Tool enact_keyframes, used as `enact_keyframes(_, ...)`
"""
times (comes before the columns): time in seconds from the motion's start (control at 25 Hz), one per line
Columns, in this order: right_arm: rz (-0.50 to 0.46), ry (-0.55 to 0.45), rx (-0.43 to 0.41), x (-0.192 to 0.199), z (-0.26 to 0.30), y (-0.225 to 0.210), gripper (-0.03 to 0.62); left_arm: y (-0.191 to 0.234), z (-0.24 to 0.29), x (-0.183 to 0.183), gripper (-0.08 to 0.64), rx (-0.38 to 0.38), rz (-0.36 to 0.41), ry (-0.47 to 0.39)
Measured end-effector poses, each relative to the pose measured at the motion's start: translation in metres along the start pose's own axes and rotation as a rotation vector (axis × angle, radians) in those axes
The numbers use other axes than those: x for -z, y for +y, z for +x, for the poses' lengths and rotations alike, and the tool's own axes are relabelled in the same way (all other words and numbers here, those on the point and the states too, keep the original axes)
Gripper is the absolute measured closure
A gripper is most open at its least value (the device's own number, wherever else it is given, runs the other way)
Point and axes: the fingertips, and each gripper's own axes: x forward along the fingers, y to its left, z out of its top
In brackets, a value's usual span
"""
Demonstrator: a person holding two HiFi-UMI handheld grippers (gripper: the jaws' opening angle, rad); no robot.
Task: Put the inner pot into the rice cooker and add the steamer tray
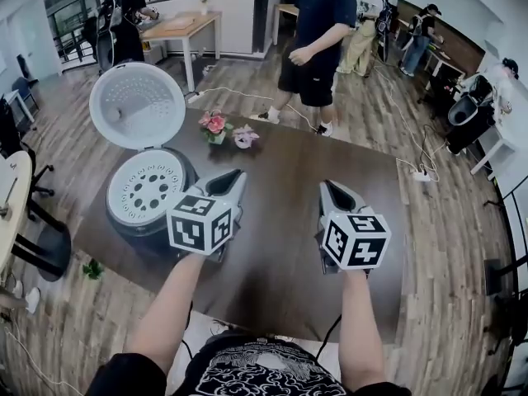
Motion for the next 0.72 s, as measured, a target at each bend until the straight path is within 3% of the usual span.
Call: enact_keyframes(0.72,-0.004,-0.007,-0.005,0.002,-0.003,-0.024,0.594,-0.006,0.017,0.0,0.557,-0.017,-0.008,0.005)
